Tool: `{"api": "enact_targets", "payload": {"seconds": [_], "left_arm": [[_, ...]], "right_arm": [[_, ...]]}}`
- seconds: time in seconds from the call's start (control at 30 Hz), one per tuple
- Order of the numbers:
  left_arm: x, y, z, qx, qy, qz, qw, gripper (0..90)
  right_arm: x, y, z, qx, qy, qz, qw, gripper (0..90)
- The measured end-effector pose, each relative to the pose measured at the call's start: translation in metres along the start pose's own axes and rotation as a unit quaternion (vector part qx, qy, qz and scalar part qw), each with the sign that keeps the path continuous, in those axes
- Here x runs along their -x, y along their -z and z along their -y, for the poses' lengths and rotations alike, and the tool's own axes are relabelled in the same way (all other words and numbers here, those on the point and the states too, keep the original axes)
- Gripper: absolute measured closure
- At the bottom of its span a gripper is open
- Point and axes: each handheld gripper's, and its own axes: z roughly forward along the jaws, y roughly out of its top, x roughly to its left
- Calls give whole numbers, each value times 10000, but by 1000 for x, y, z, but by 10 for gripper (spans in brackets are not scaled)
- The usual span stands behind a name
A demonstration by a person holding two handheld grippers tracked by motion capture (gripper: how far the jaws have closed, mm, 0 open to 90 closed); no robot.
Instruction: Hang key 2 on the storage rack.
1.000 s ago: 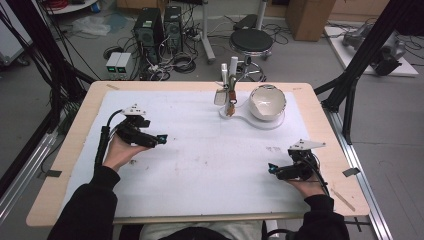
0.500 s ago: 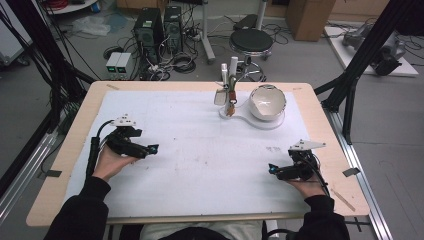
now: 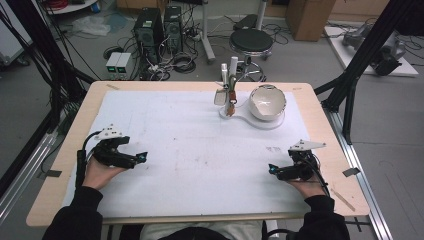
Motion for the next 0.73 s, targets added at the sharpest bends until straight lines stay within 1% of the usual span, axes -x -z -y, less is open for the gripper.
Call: {"api": "enact_targets", "payload": {"seconds": [0.1, 0.17, 0.3, 0.4, 0.47, 0.6, 0.63, 0.73], "left_arm": [[-2, 7, 8, 150, 50, -124, 9998, 17], [-3, 12, 14, 225, 63, -198, 9995, 17], [-7, 22, 29, 265, 191, -395, 9987, 17], [-9, 32, 37, 395, 363, -372, 9979, 17], [-8, 36, 39, 449, 390, -344, 9976, 17], [-6, 38, 35, 559, 341, -264, 9975, 17], [-5, 38, 34, 552, 345, -252, 9976, 17], [-6, 38, 35, 508, 306, -245, 9979, 17]], "right_arm": [[0, 0, 0, -14, 37, 6, 10000, 7], [-1, 1, 0, -6, 10, 6, 10000, 7], [-2, 2, -1, 7, 36, 0, 10000, 7], [-3, 2, -1, -7, 56, -2, 10000, 7], [-4, 2, -1, -24, 56, 7, 10000, 7], [-5, 4, -2, 39, 57, -11, 10000, 7], [-5, 4, -2, 50, 92, -13, 9999, 7], [-6, 7, -3, 69, 62, -4, 10000, 7]]}}
